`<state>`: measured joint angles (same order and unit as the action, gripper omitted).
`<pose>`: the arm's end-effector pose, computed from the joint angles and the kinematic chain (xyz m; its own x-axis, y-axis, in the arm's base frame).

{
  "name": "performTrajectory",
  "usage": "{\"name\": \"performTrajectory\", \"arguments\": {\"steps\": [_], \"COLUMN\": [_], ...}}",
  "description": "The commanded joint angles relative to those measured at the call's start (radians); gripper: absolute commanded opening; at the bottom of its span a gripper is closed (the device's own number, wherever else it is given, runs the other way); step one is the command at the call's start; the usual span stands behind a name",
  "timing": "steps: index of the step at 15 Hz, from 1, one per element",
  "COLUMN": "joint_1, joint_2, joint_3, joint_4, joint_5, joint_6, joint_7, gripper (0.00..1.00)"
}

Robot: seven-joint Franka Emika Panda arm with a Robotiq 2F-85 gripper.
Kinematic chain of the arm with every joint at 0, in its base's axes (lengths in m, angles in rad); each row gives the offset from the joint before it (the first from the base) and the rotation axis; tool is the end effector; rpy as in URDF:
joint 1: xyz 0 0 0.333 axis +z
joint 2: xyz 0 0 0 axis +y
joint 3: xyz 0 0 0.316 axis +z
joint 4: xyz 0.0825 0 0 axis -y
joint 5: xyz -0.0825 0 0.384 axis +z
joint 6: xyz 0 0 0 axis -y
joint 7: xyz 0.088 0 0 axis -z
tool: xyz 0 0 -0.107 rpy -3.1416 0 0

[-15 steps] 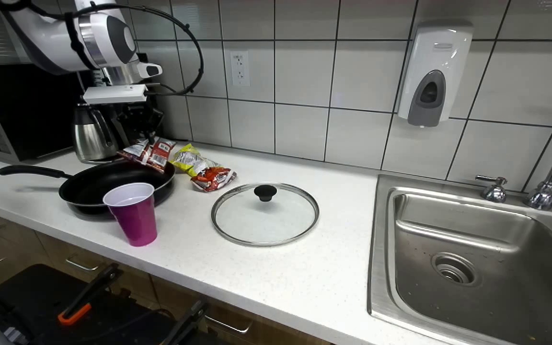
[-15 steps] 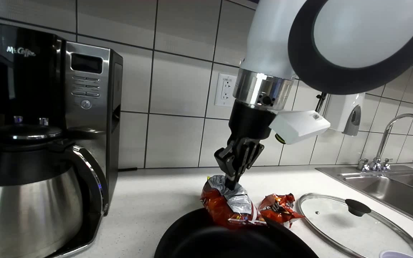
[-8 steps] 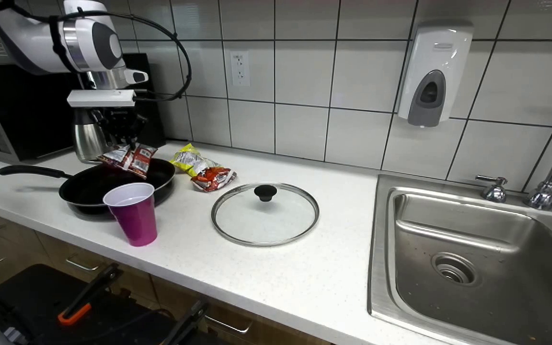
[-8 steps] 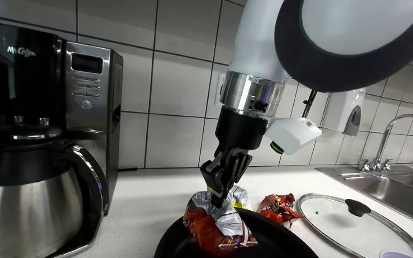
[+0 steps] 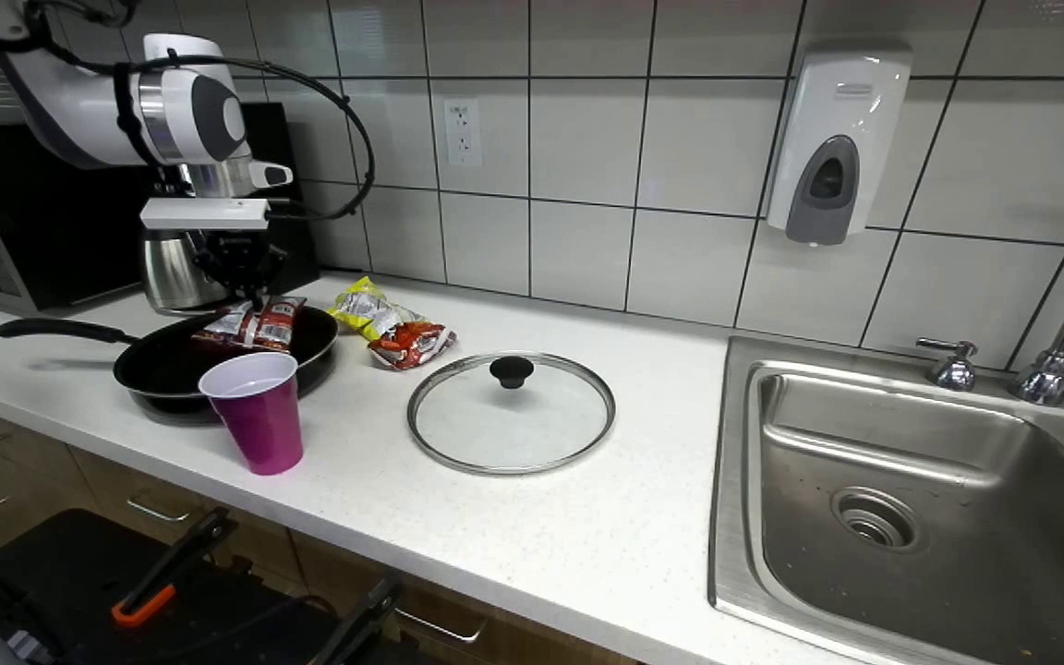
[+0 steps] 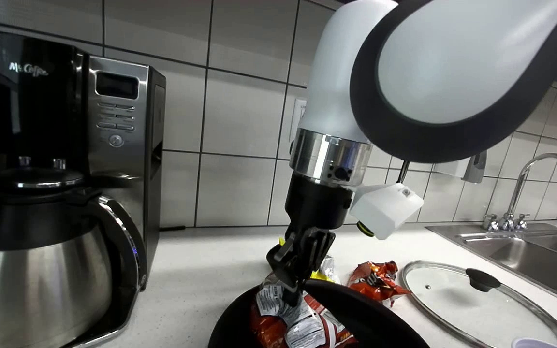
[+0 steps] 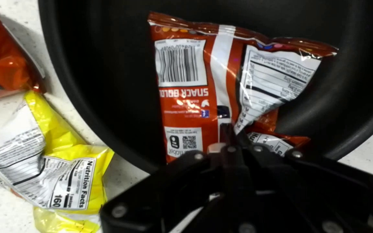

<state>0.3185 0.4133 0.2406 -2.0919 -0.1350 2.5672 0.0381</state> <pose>0.5024 0.3143 0.2350 0.8184 0.5693 0.0779 0.5721 -0.8200 -0.0170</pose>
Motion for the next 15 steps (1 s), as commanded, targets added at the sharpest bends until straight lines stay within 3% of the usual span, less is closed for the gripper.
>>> {"name": "performTrajectory", "arguments": {"steps": [1, 15], "joint_1": [-0.006, -0.019], "joint_2": [0.046, 0.114], "joint_3": [0.007, 0.042], "joint_4": [0.063, 0.098], "joint_5": [0.022, 0.138], "joint_6": [-0.028, -0.033], "joint_7": [-0.042, -0.082], "gripper": [0.00, 0.00]}}
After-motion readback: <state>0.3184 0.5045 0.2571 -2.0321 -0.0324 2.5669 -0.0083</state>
